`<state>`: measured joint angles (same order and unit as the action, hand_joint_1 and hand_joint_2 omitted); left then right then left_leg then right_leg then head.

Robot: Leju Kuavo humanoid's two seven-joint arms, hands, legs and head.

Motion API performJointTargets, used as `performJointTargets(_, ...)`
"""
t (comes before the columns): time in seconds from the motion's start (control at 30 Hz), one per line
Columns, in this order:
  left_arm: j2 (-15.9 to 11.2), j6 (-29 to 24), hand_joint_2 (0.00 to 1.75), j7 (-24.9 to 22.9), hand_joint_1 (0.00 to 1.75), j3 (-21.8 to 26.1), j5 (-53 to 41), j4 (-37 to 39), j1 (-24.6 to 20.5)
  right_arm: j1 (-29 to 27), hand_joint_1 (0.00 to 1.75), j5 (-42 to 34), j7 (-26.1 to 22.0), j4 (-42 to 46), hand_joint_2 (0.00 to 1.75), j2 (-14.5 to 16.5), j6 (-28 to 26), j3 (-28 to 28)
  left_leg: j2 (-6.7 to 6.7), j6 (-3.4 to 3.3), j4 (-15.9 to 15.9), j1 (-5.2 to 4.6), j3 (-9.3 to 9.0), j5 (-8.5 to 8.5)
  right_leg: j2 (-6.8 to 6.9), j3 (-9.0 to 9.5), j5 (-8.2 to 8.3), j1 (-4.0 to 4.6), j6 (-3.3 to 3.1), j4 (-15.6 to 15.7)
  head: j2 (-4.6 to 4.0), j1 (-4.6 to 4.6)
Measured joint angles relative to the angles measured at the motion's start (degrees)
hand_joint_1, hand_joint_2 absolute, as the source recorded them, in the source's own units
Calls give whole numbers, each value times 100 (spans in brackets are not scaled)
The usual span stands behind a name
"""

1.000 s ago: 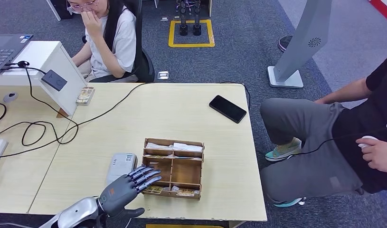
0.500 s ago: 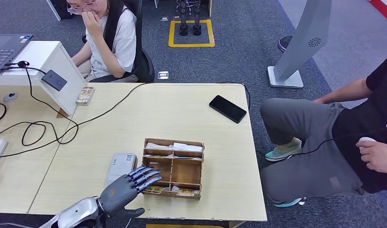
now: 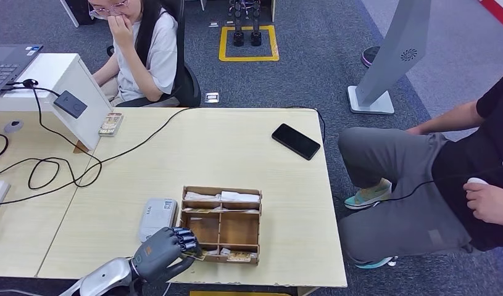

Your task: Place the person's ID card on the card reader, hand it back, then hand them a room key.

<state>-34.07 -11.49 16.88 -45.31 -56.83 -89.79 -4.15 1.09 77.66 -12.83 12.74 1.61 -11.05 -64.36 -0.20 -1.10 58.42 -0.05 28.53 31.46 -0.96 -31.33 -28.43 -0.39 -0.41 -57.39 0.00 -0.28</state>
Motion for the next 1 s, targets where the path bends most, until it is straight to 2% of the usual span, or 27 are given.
performJointTargets(0.1,43,21,175,14,166,-23,37,23,-8,17,0,-40,-23,0,175,2,15,-60,0,0,0,0,-1,0,0,0,0,0,0,0,0,-1)
performJointTargets(0.2,97,64,175,100,174,-52,167,71,-20,32,0,-48,-54,3,175,3,22,-101,0,0,0,0,-2,0,0,1,0,0,0,0,0,-1)
performJointTargets(0.33,131,127,175,232,175,-84,529,162,-29,49,0,-34,-79,16,175,3,41,-143,0,0,0,1,-3,0,0,2,0,0,0,0,0,1)
performJointTargets(0.4,40,203,175,252,175,-51,774,152,-30,52,0,-27,-79,26,175,3,62,-177,1,0,0,3,-3,0,-1,3,0,2,0,-2,0,0)
performJointTargets(0.5,-284,373,175,298,175,170,1106,-10,36,50,0,-25,-99,37,175,3,77,-238,6,1,0,8,-4,-1,-10,1,0,5,-1,-5,0,-1)
performJointTargets(0.57,-616,536,175,339,175,553,1378,-275,191,47,0,-26,-134,44,175,3,75,-279,14,1,0,13,-5,-1,-19,-3,0,10,-1,-7,0,-1)
performJointTargets(0.63,-943,773,175,435,175,1155,1596,-597,377,45,0,-26,-164,48,175,3,74,-331,15,2,0,15,-4,-1,-19,-5,0,15,-2,-8,0,-2)
performJointTargets(0.77,-1258,1013,175,532,175,2138,1643,-1062,648,50,0,2,-179,51,175,5,74,-396,3,6,-2,17,-1,-4,-7,-3,-3,16,-6,-9,0,-1)
performJointTargets(0.83,-1464,1072,175,496,175,2552,2008,-1266,687,49,0,24,-183,53,175,5,76,-409,3,9,-1,21,0,-5,-8,-4,-2,20,-7,-9,0,0)
performJointTargets(0.9,-1762,1443,175,490,175,3105,2671,-1446,444,47,0,42,-185,58,175,5,78,-430,-9,10,5,24,5,-9,3,-6,0,24,-9,-9,0,-1)
performJointTargets(0.93,-1898,1752,175,491,175,3387,2996,-1493,125,47,0,55,-193,62,175,5,77,-446,-24,11,12,26,12,-13,19,-8,1,27,-10,-9,0,-2)
performJointTargets(1.0,-2073,2421,175,440,175,3798,3466,-1473,-930,63,0,88,-236,67,175,4,75,-477,-61,12,24,31,32,-24,57,-10,4,33,-9,-9,0,1)
